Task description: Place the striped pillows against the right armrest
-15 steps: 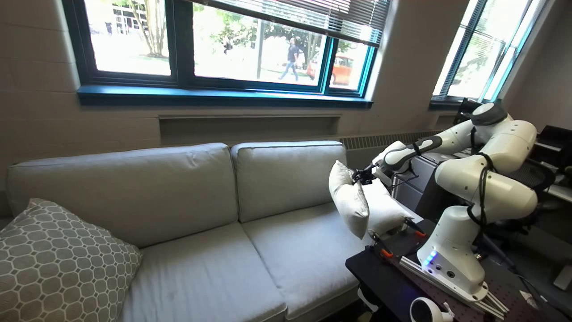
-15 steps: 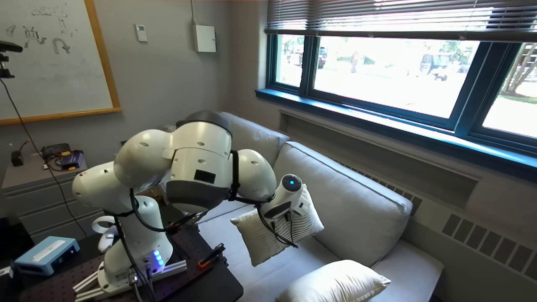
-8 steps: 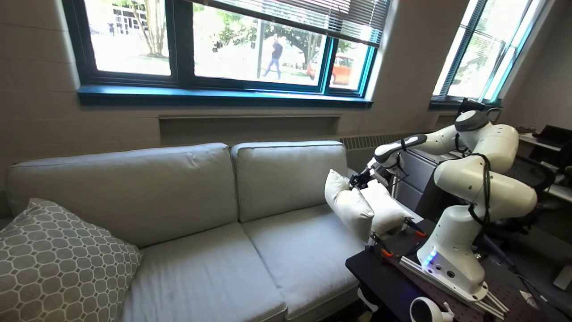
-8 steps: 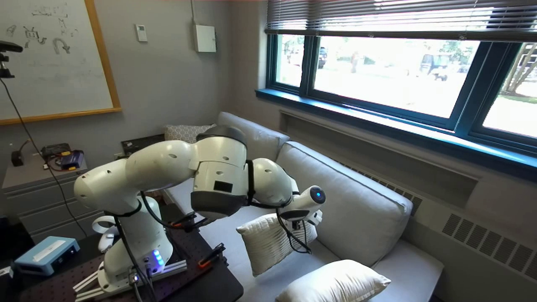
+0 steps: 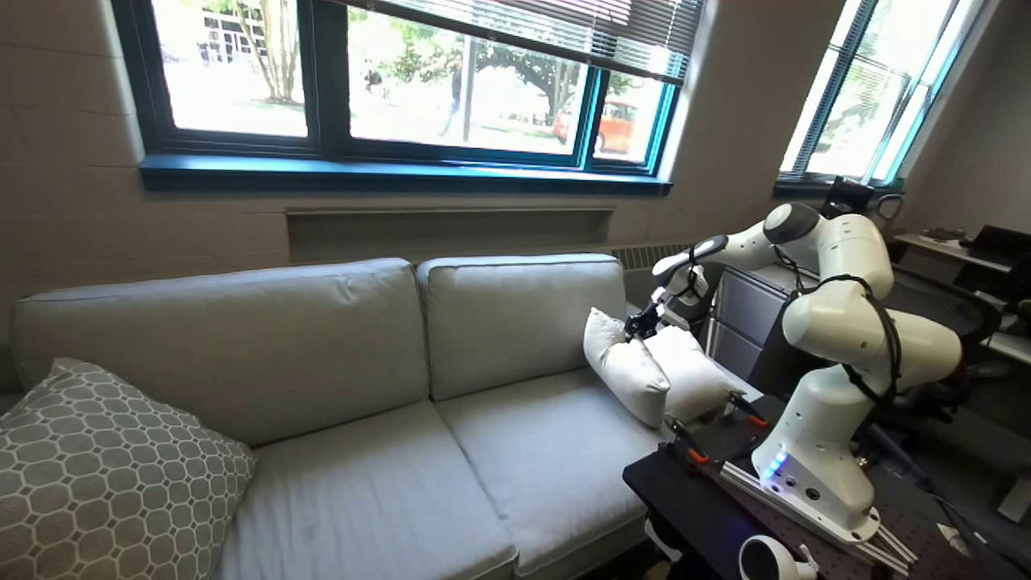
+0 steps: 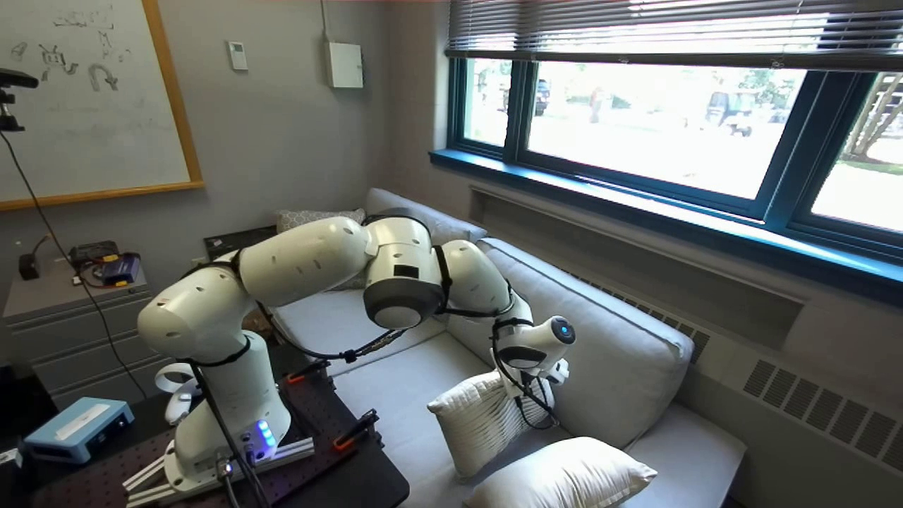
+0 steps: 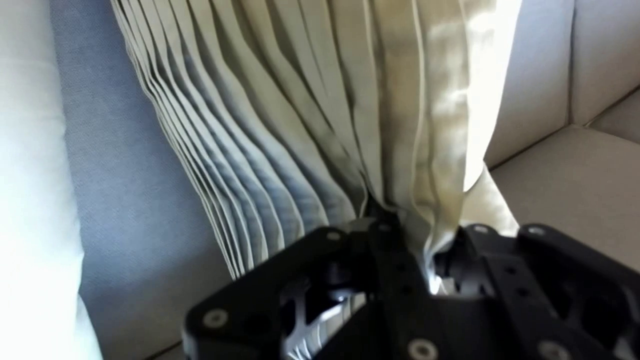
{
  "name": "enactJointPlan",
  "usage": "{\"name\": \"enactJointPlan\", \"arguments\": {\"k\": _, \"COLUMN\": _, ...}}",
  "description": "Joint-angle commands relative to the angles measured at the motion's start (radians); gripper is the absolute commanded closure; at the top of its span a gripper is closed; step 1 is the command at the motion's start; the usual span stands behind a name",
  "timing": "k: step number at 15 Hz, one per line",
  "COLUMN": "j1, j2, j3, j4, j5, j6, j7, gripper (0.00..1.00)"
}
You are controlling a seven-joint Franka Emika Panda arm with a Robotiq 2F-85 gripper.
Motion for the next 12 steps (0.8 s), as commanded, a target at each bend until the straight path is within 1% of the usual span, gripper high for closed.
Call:
{"name": "enactJointPlan", "arguments": {"k": 1, "j1": 0.162, "j2": 0.027, "j3": -0.165, "j4": 0.114, "j5": 0.105, "j6": 0.124, "j7": 0.044, "gripper": 0.93}}
{"name": "enactJointPlan", "arguments": {"k": 4, "j1": 0.215, "j2": 0.053, "j3": -0.26, "j4": 0.177, "j5": 0.192, "j6": 0.219, "j7": 0.088, "gripper": 0.93}}
{"name": "enactJointPlan", "arguments": {"k": 8, "j1": 0.198, "j2": 0.07, "j3": -0.357, "j4": 0.254, "j5": 0.263, "j6": 0.265, "j7": 0.144, "gripper": 0.93}}
{"name": "enactJointPlan", "arguments": {"k": 12, "j1": 0.185, "j2": 0.093, "j3": -0.459, "j4": 0.321, "j5": 0.294, "j6": 0.297, "j7": 0.241, "gripper": 0.92}}
